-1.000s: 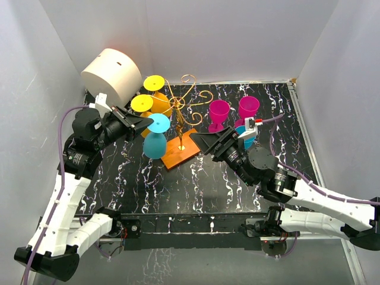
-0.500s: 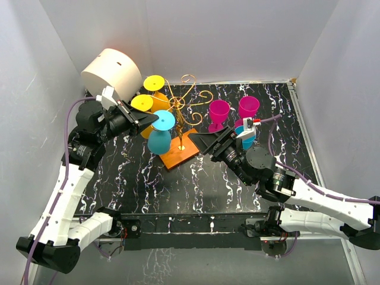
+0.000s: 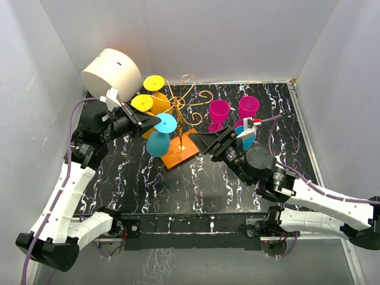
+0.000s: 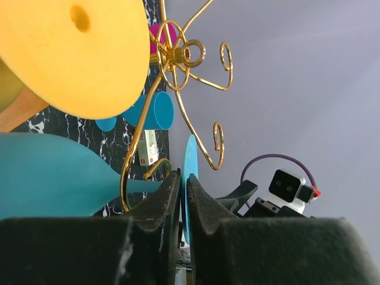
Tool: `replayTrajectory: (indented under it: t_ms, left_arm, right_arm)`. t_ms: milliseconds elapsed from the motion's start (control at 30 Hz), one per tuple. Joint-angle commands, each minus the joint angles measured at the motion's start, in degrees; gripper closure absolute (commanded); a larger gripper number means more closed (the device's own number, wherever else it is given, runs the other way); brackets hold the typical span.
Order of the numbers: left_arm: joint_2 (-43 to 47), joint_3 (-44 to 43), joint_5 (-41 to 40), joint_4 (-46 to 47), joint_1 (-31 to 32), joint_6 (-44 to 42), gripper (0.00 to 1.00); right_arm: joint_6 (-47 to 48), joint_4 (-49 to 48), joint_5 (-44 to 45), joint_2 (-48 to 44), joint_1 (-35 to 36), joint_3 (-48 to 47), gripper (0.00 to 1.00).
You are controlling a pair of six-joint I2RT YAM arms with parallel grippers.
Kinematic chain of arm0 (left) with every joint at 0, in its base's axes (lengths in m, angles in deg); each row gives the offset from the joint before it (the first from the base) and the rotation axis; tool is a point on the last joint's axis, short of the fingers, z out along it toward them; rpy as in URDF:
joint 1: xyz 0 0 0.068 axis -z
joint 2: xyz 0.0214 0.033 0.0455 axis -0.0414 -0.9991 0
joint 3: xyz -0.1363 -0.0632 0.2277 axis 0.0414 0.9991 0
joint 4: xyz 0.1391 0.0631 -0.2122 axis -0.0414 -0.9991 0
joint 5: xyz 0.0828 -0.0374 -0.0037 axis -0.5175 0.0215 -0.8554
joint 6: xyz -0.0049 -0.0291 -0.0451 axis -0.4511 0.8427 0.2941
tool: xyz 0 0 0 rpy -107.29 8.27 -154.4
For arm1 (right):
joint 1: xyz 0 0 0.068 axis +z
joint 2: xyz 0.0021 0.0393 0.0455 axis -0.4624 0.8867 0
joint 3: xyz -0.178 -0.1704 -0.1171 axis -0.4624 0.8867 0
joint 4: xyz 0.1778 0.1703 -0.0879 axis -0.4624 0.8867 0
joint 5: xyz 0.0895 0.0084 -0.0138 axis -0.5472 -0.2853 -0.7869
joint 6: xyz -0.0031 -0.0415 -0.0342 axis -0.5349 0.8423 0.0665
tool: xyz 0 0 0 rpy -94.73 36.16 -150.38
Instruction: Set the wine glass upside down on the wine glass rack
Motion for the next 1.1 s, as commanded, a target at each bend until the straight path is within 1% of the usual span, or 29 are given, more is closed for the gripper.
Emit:
replayTrajectory:
  t_ms: [0,133,367,500,567,800,1067]
  left_arm:
    - [-0.11,-1.22,0.50,-2.27,0.98,-0.55,0.89]
    - [0.19,-1.40,-0.54,-5.73,1.00,-0.51,0.81]
    - [1.27,-1.60,-1.48,-8.10,1.01,-0.71,0.77]
    - [1.36,-3.15,-1.25,-10.82,1.01,-2.10,0.63]
    - [1.44,-3.92,-1.21,-12.28,1.05,-3.01,0.60]
    - [1.10,-4.21,1.49,-13.84,1.00,-3.45,0.58]
    - [0.71,-4.75,3.94,-15.44,1.00,-5.37,0.57]
  right_arm:
    - [-0.55,-2.41,1.21,-1.09,0.07,-1.84,0.28]
    - [-0.70,-2.17,1.36,-1.43,0.05,-1.68,0.28]
    - [-0.98,-1.93,1.72,-1.98,0.07,-1.50,0.28]
    - [-1.02,-0.83,3.27,-2.79,0.07,-1.44,0.28]
    - [-0.92,-0.15,4.37,-3.52,0.07,-1.18,0.29]
    - [-0.47,2.36,7.41,-5.61,0.09,-0.97,0.29]
    - [-0.99,2.79,7.80,-6.13,0.08,-0.43,0.29]
